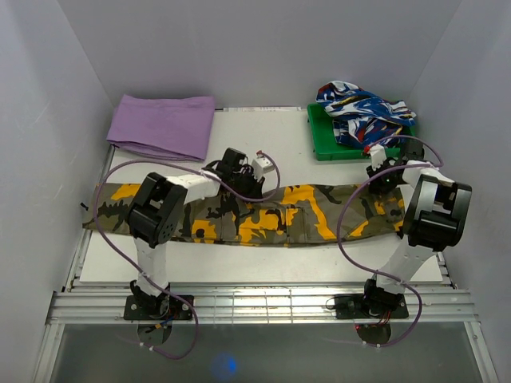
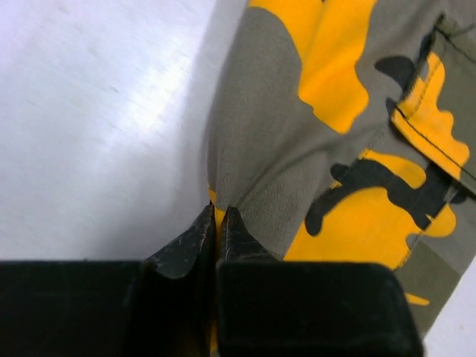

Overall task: Fold and stack the trousers
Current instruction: Fold the trousers

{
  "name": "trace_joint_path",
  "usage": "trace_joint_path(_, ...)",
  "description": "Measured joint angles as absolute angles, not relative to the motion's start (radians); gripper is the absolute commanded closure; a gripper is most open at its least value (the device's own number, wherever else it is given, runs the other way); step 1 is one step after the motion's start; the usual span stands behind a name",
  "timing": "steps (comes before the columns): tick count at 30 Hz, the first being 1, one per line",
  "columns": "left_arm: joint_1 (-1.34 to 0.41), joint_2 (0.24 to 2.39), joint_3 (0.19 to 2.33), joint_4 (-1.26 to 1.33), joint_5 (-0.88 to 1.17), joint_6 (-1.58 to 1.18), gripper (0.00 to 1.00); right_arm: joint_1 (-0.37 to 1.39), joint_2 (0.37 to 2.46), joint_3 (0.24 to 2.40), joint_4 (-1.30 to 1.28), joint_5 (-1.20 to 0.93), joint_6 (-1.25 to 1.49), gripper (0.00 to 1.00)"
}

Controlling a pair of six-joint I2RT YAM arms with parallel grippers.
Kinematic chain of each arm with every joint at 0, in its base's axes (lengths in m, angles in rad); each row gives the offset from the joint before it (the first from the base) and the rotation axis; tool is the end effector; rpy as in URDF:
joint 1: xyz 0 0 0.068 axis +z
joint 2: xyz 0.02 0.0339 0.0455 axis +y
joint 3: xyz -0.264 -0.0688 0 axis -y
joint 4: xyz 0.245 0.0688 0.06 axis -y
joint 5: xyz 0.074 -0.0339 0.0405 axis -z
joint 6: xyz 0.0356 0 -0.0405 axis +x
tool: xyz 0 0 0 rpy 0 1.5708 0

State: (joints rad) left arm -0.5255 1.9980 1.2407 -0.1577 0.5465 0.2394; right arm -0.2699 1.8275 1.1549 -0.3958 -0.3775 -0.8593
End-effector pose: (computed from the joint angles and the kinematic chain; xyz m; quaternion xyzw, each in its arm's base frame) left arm 0.3474 -0.2228 0.1463 0.4208 0.8133 -0.2971 0.2705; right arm 0.3578 -0.0854 0.1693 -0.3210 0.8969 0.0229 0.3035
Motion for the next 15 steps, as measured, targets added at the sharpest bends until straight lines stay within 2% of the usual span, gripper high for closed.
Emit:
trace_joint_path(2,-0.563,1.916,1.137,-0.121,0.509,0.236,0.91,-0.269,1.803,1.136,-0.432,-0.373,-0.889,0.92)
trace_joint_path(3,-0.587,1.874,1.089,-0.109,0.490,0.236,0.91,-0.269,1.797,1.134,-0.457,-0.373,-0.903,0.88)
trace_joint_path(4,-0.613,1.837,1.047,-0.094,0.460,0.236,0.86,-0.269,1.792,1.135,-0.481,-0.369,-0.915,0.69)
trace_joint_path(7,-0.691,1.745,0.955,-0.064,0.360,0.257,0.71,-0.270,1.790,1.165,-0.572,-0.344,-0.931,0.32)
trace_joint_path(10,-0.740,1.712,0.904,-0.023,0.265,0.285,0.68,-0.274,1.784,1.241,-0.651,-0.358,-0.921,0.26)
trace_joint_path(14,-0.757,1.709,0.858,0.066,0.159,0.340,0.49,-0.258,1.744,1.356,-0.715,-0.461,-0.882,0.26)
trace_joint_path(15,-0.759,1.709,0.856,0.077,0.139,0.351,0.38,-0.242,1.729,1.381,-0.726,-0.493,-0.871,0.26)
